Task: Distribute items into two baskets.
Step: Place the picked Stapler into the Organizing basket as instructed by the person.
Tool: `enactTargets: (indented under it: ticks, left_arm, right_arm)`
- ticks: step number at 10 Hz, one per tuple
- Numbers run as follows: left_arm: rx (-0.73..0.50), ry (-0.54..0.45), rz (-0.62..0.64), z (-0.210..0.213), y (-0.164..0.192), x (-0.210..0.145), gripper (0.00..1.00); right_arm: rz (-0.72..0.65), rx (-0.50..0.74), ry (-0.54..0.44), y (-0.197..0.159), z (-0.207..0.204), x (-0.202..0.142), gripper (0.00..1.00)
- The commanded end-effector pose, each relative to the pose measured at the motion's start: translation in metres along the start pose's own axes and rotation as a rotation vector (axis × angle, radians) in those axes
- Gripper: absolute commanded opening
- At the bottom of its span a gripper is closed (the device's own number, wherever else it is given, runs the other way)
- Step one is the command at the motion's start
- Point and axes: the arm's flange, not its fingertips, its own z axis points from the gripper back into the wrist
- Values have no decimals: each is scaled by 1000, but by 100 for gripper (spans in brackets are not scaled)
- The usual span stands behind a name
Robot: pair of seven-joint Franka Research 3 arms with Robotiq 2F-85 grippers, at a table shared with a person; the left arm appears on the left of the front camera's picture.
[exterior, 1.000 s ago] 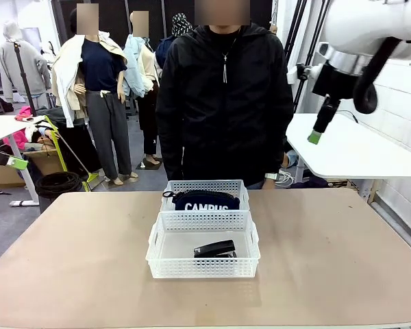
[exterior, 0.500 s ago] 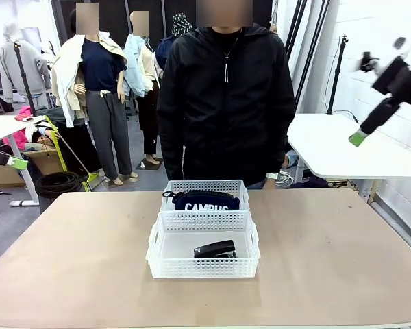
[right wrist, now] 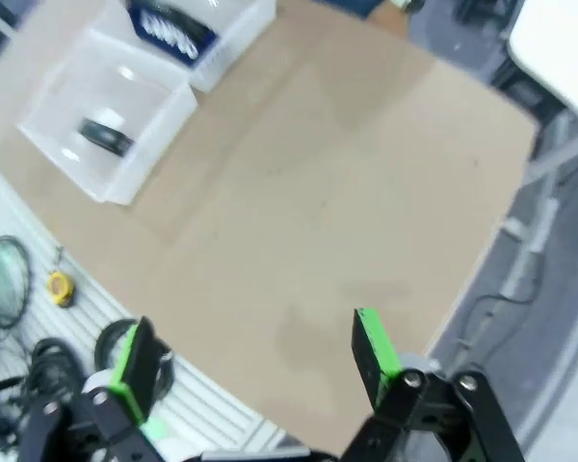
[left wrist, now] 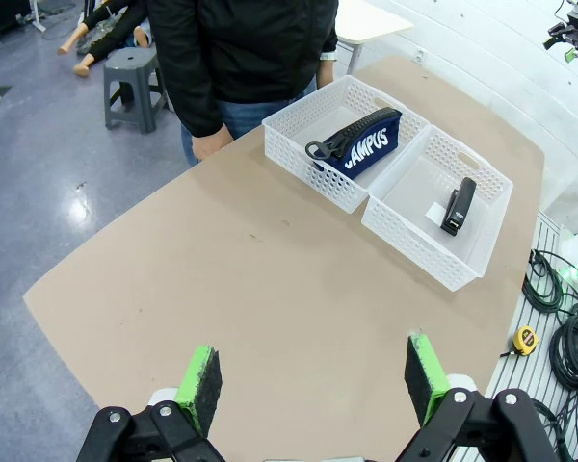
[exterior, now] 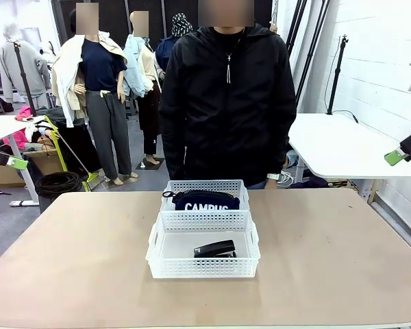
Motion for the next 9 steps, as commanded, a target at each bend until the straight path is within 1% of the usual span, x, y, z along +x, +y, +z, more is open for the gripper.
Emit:
enactTargets:
  ticks: [1,2,9]
  left_arm:
    - [7,-17,6,-1,-2,1,100]
    - [7,-17,6,-1,-2,1,100]
    - [7,-17,6,-1,-2,1,100]
  right_arm:
    - [21,73,-65,2,-8,5,100]
    - [0,0,0,0,0,0,100]
    - [0,0,0,0,0,0,100]
